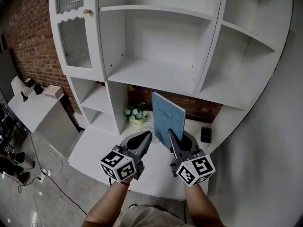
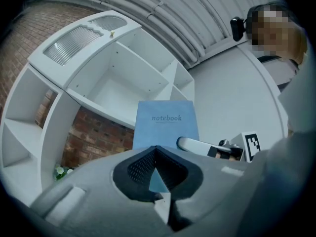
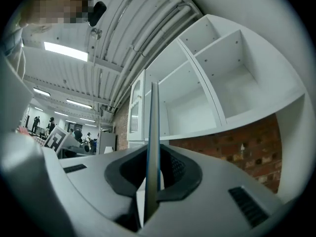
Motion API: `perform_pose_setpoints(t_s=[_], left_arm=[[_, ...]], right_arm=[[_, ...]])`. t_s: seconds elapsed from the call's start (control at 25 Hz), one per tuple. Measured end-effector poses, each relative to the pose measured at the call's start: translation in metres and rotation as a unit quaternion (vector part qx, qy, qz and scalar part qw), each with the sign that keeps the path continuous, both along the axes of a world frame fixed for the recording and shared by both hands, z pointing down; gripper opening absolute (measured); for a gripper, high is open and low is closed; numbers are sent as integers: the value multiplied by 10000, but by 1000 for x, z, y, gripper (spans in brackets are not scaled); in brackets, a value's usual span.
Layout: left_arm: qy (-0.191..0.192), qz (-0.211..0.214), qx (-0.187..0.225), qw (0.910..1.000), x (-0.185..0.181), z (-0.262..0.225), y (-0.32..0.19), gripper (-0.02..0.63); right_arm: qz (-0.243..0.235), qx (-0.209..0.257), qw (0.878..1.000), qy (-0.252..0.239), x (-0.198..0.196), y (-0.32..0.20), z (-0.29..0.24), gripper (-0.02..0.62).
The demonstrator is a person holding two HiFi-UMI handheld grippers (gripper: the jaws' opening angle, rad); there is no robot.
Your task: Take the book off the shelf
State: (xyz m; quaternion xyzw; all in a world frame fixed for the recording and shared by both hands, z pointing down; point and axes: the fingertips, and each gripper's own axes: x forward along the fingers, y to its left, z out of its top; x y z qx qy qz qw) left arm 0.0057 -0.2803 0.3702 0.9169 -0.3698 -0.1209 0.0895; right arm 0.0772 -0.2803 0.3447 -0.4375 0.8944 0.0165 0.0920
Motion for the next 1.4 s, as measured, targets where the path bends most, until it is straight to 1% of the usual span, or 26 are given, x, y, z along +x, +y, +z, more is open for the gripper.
perform_pose_setpoints(t_s=[0.12, 0.24, 0.68, 1.08, 1.4], left_arm=[[-1, -100, -78, 9999, -2, 12, 5, 9], [-100, -157, -197, 9996, -2, 27, 10, 9], [-302, -443, -656, 9964, 5, 78, 16, 9], [-464, -661, -834, 9932, 15, 104, 20, 9], [-473, -813, -922, 9913, 16, 112, 22, 9]], right_arm=[[-169, -228, 9996, -92, -3, 2, 21, 52], [-334, -451, 9983, -139, -7, 6, 42, 52], [-781, -1045, 9914, -76, -15, 11, 105, 52], [-1102, -1286, 9856, 24, -19, 17, 139, 52], [-1149, -1321, 9845, 87, -20, 19, 149, 52]])
